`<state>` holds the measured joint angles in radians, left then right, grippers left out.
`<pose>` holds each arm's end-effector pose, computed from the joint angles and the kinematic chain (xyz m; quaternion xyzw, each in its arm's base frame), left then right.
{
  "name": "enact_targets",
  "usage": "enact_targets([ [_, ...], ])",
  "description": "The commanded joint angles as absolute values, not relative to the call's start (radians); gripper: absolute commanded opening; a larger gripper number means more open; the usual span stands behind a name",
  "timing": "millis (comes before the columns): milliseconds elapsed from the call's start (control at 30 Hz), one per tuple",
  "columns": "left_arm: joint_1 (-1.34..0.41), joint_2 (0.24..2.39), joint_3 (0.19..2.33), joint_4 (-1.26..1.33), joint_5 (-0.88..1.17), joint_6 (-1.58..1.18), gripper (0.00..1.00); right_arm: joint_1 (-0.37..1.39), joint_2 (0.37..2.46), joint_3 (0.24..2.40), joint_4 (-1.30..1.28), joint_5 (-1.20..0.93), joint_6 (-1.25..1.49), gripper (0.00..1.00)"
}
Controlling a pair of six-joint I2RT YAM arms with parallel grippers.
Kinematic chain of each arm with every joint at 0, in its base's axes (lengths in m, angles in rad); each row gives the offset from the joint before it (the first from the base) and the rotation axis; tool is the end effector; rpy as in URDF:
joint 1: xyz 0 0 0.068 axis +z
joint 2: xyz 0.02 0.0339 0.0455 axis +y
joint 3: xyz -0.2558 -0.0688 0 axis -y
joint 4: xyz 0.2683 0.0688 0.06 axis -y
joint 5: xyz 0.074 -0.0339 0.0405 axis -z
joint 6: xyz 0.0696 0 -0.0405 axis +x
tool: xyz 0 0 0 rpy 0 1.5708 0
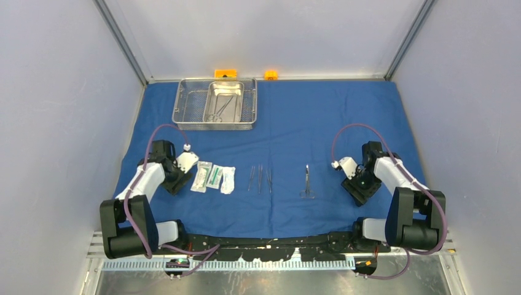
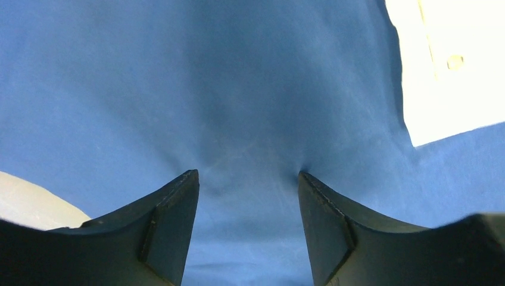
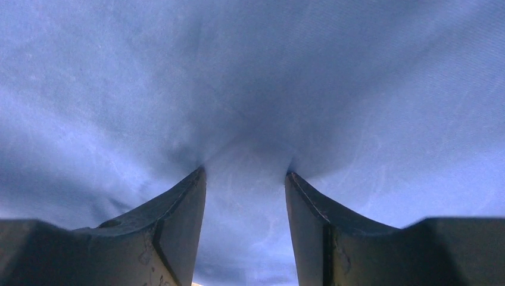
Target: Open and lay out the surgical kit
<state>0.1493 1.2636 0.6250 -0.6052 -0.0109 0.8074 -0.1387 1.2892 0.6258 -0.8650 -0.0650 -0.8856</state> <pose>0.2372 0.0364 0.1096 0.3180 0.9340 0.0797 0.1420 0.2020 -0.0236 0.0980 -0.3652 0.9301 0.0179 0.0344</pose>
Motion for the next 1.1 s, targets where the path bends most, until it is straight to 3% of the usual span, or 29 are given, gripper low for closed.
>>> enact_targets([
  [0,0.157,1.226,0.594,-0.777,-0.028,0.895,0.63,-0.142,1.31,0.639,-0.976,-0.074,-0.976,0.56],
  [200,0.122,1.216,0.635,-0.925,0.011,0.971,0.6,-0.116,1.367,0.688,-1.065,-0.07,-1.03,0.51],
  [467,0.115,1.168,0.828,-1.013,0.148,0.89,0.62,-0.104,1.247,0.859,-1.077,-0.225,-0.913,0.5],
  [833,0.118,1.351,0.889,-0.511,0.157,0.62,0.67,-0.101,1.431,0.965,-0.621,-0.352,-0.503,0.52],
  [1067,0.115,1.498,0.906,-0.46,0.103,0.669,0.67,-0.089,1.527,0.887,-0.56,-0.27,-0.603,0.51],
])
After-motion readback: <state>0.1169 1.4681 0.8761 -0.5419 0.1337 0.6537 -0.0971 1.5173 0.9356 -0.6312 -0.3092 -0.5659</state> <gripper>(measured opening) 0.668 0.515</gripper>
